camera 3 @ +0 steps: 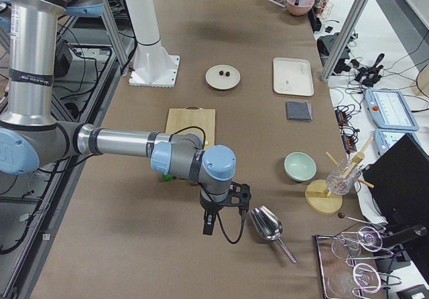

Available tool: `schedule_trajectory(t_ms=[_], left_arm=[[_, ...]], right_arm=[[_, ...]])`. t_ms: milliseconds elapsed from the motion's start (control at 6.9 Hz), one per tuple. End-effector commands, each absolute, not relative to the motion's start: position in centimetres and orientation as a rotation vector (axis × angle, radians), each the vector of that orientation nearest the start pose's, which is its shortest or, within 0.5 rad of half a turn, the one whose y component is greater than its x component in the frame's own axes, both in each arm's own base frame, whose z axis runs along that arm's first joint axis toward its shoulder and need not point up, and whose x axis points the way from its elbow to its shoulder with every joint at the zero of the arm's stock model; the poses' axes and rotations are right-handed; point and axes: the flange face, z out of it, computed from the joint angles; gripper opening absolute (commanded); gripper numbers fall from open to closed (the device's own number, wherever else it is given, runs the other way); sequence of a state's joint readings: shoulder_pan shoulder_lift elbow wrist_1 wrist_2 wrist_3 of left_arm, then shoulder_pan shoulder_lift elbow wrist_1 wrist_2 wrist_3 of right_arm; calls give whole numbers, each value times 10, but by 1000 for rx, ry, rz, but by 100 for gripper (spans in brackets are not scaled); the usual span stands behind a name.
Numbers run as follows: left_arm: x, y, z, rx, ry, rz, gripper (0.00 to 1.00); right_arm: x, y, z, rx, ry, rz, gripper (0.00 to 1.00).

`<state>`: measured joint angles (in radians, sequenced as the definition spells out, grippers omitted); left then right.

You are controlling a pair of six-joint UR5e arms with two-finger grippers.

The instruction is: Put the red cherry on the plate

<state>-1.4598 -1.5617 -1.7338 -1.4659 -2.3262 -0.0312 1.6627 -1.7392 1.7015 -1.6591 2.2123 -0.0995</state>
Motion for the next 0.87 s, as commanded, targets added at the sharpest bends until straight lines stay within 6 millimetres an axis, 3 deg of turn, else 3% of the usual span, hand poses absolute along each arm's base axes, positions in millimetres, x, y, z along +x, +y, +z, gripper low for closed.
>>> schedule_trajectory(t_ms=[0,145,724], left_arm=[[-12,-490,594,-5,758,94,98],[-12,-490,594,-5,758,94,98],[-13,-484,598,-11,757,89,98]], right_arm=[[111,-406,711,25,-646,8,100],[110,-391,744,-24,-649,16,100],[109,-387,749,-19,-652,16,100]])
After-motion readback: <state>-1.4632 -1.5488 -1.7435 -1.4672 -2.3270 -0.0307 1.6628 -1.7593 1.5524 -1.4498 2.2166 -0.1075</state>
